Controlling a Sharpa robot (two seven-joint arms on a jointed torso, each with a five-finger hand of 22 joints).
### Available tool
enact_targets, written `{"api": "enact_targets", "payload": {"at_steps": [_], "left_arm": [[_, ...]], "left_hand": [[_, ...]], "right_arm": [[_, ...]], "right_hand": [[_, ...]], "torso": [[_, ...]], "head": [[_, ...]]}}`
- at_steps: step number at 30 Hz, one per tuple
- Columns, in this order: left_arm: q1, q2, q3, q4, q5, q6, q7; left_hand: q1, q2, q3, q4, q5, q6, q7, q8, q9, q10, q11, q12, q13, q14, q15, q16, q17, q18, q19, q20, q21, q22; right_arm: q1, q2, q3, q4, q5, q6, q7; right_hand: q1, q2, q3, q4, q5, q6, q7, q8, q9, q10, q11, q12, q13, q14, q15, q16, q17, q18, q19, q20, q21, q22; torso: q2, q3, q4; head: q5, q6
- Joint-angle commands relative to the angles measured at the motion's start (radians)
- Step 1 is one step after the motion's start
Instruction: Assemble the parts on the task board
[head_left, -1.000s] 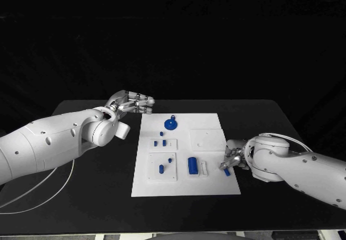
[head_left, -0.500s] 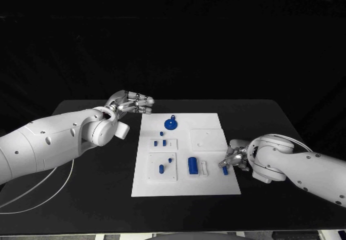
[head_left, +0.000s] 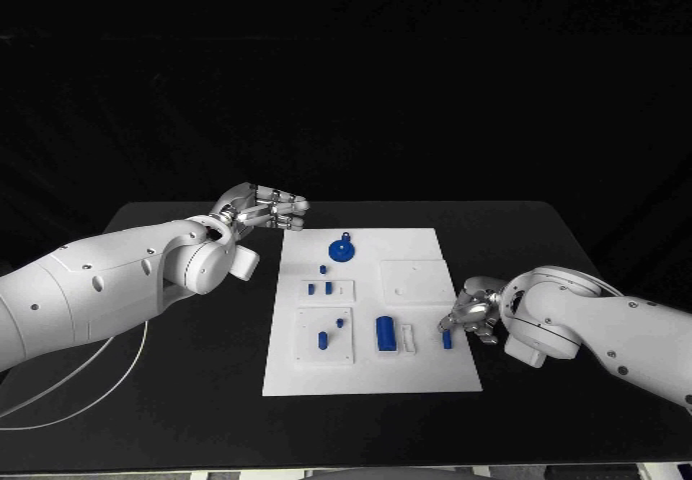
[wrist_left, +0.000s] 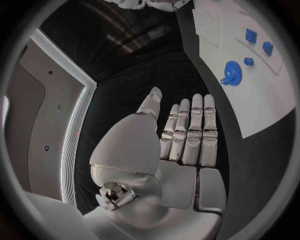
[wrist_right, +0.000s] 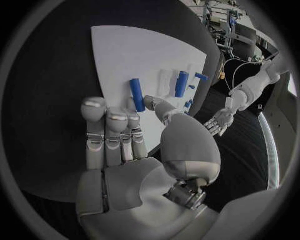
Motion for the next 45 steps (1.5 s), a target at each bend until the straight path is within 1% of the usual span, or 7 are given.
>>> {"api": "enact_targets", "payload": {"at_steps": [1, 19, 23, 30, 37, 40, 45], "left_arm": [[0.0, 0.003, 0.001, 0.001, -0.004, 0.013, 0.003], [0.0, 0.005, 0.001, -0.001, -0.007, 0.02, -0.003], [0.0, 0.005, 0.001, -0.001, -0.008, 0.021, -0.004], [0.001, 0.005, 0.001, -0.001, -0.009, 0.022, -0.005], [0.001, 0.006, 0.001, -0.001, -0.009, 0.024, -0.008], [0.001, 0.006, 0.001, -0.001, -0.01, 0.024, -0.009], [0.001, 0.006, 0.001, -0.001, -0.01, 0.025, -0.01]], "left_hand": [[-0.002, 0.003, -0.002, 0.003, 0.001, -0.007, -0.002, -0.001, 0.002, -0.006, 0.002, 0.002, 0.001, 0.001, 0.003, -0.001, 0.002, -0.01, -0.001, 0.0, 0.006, 0.001], [-0.002, 0.003, -0.002, 0.003, 0.001, -0.007, -0.002, -0.001, 0.002, -0.006, 0.002, 0.002, 0.001, 0.001, 0.003, -0.001, 0.002, -0.01, -0.001, 0.0, 0.006, 0.001], [-0.002, 0.003, -0.002, 0.003, 0.001, -0.007, -0.002, -0.001, 0.002, -0.006, 0.002, 0.002, 0.001, 0.001, 0.003, -0.001, 0.002, -0.01, -0.001, 0.0, 0.006, 0.001], [-0.002, 0.003, -0.002, 0.003, 0.001, -0.007, -0.002, -0.001, 0.002, -0.006, 0.002, 0.002, 0.001, 0.001, 0.003, -0.001, 0.002, -0.01, -0.001, 0.0, 0.006, 0.001], [-0.002, 0.003, -0.002, 0.003, 0.001, -0.007, -0.002, -0.001, 0.002, -0.006, 0.002, 0.002, 0.001, 0.001, 0.003, -0.001, 0.002, -0.01, -0.001, 0.0, 0.006, 0.001], [-0.002, 0.003, -0.002, 0.003, 0.001, -0.007, -0.002, -0.001, 0.002, -0.006, 0.002, 0.002, 0.001, 0.001, 0.003, -0.001, 0.002, -0.01, -0.001, 0.0, 0.006, 0.001], [-0.003, 0.001, -0.003, 0.004, 0.0, -0.009, -0.001, -0.001, 0.002, -0.007, 0.003, 0.002, 0.001, 0.0, 0.004, -0.002, 0.002, -0.01, -0.002, 0.0, 0.005, 0.002]], "right_arm": [[-0.001, 0.004, -0.002, 0.008, 0.088, -0.024, -0.05], [0.011, 0.052, -0.001, 0.028, 0.155, -0.043, -0.04], [0.011, 0.059, -0.001, 0.026, 0.158, -0.045, -0.042], [0.011, 0.072, -0.005, 0.022, 0.126, -0.047, -0.048], [0.012, 0.088, -0.012, 0.019, 0.035, -0.044, -0.06], [0.013, 0.093, -0.017, 0.017, 0.004, -0.038, -0.062], [0.015, 0.101, -0.025, 0.01, -0.044, -0.029, -0.066]], "right_hand": [[0.011, 0.003, 0.081, -0.092, 0.009, 0.003, -0.004, 0.002, -0.073, -0.001, -0.008, 0.001, 0.002, -0.004, -0.006, 0.001, 0.001, 0.013, 0.05, -0.005, 0.005, 0.0], [0.014, 0.006, 0.06, -0.094, 0.015, 0.005, -0.005, 0.002, -0.073, -0.001, -0.008, 0.002, 0.004, -0.005, -0.006, -0.001, 0.0, 0.013, 0.05, -0.005, 0.004, 0.001], [0.018, 0.017, 0.008, -0.088, 0.011, 0.01, -0.008, 0.003, -0.073, 0.001, -0.009, 0.002, 0.004, -0.004, -0.007, -0.001, 0.001, 0.013, 0.05, -0.005, 0.003, 0.0], [0.019, 0.027, -0.051, -0.075, -0.062, 0.024, -0.016, 0.003, -0.072, 0.005, -0.011, 0.004, 0.004, -0.003, -0.007, -0.002, 0.001, 0.011, 0.05, -0.006, 0.002, -0.002], [0.013, 0.033, -0.155, -0.012, -0.264, 0.041, -0.03, 0.002, -0.073, 0.012, -0.014, 0.001, -0.001, -0.001, -0.008, -0.003, 0.0, 0.008, 0.051, -0.006, 0.0, -0.007], [0.022, 0.03, -0.174, 0.016, -0.31, 0.044, -0.032, 0.002, -0.074, 0.014, -0.014, -0.002, -0.005, -0.001, -0.008, -0.004, -0.001, 0.007, 0.051, -0.007, 0.0, -0.008], [0.047, 0.017, -0.178, 0.058, -0.321, 0.046, -0.033, 0.002, -0.074, 0.015, -0.015, -0.003, -0.009, -0.001, -0.009, -0.004, -0.001, 0.006, 0.051, -0.007, 0.001, -0.011]], "torso": [[0.0, -0.0008, -0.0002], [0.0, -0.0015, 0.0], [0.0, -0.0006, -0.0004], [0.0, 0.0, 0.0002], [0.0, -0.0005, 0.0002], [0.0, -0.0009, 0.0006], [0.0, -0.0007, 0.0009]], "head": [[0.0, 0.0], [0.002, -0.001], [0.002, -0.001], [0.002, -0.001], [0.002, -0.003], [0.002, -0.003], [0.004, -0.005]]}}
